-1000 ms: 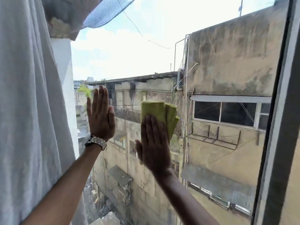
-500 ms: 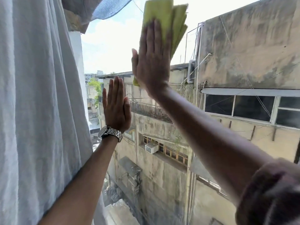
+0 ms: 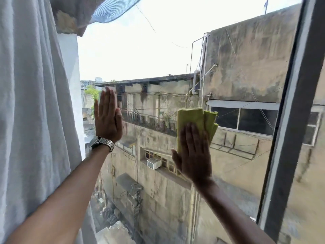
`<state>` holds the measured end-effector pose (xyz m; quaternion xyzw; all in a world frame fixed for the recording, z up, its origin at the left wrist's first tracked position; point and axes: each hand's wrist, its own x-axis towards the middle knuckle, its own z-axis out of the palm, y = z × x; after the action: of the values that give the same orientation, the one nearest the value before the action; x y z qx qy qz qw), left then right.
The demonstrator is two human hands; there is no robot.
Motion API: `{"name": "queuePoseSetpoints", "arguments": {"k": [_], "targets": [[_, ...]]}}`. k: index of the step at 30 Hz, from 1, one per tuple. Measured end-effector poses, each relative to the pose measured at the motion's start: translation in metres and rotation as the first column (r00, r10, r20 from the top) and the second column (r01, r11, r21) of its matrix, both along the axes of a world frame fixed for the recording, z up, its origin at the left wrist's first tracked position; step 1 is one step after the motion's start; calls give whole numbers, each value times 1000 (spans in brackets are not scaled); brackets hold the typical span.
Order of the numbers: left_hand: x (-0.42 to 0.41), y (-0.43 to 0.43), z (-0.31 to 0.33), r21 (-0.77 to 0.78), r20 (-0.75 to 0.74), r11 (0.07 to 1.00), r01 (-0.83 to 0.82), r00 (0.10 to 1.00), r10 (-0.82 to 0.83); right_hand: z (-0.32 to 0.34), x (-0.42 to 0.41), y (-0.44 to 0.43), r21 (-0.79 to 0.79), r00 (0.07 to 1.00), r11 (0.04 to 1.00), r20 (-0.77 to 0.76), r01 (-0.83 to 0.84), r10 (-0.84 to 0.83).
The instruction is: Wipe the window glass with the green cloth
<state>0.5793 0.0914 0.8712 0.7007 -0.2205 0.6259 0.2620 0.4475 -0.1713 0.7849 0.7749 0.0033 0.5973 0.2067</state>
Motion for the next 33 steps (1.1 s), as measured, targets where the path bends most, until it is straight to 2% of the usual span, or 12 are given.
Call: {"name": "queuePoseSetpoints", "arguments": {"k": [2, 4, 8, 11, 14, 16, 20, 23, 26, 30, 33], "targets": [[-10, -2, 3, 5, -59, 999, -37, 998, 37, 33, -13, -22, 14, 999, 1000, 39, -11, 10], [-17, -4, 3, 31, -116, 999, -34, 993, 37, 89, -15, -32, 111, 992, 994, 125, -8, -6], [-32, -30, -1, 204, -39, 979, 19, 999, -11, 217, -4, -17, 295, 960, 949, 280, -108, 22], [-30, -49, -8, 123, -36, 992, 31, 999, -27, 253, 10, 1, 298, 931, 941, 362, -160, 43], [-18, -50, -13, 97, 14, 995, 3, 1000, -4, 214, 18, 6, 247, 926, 956, 373, -161, 60], [-14, -47, -15, 87, 40, 996, 0, 999, -4, 149, 19, 2, 194, 952, 968, 290, -160, 99], [-17, -49, -17, 62, 51, 998, 4, 999, -7, -1, -8, -28, 110, 996, 993, 83, -48, 39], [-25, -52, -15, 65, 23, 998, 3, 1000, -4, -23, -23, -56, 24, 999, 1000, 42, -11, 10], [-25, -50, -13, 60, -20, 998, -32, 999, 33, 33, -20, -53, 66, 996, 998, 93, -17, 11], [-23, -51, -12, 48, -28, 998, -49, 998, 50, 166, 0, -19, 211, 955, 975, 296, -68, 2], [-18, -50, -14, 22, -22, 999, -34, 999, 35, 244, 21, 30, 306, 937, 939, 347, -154, 40]]}}
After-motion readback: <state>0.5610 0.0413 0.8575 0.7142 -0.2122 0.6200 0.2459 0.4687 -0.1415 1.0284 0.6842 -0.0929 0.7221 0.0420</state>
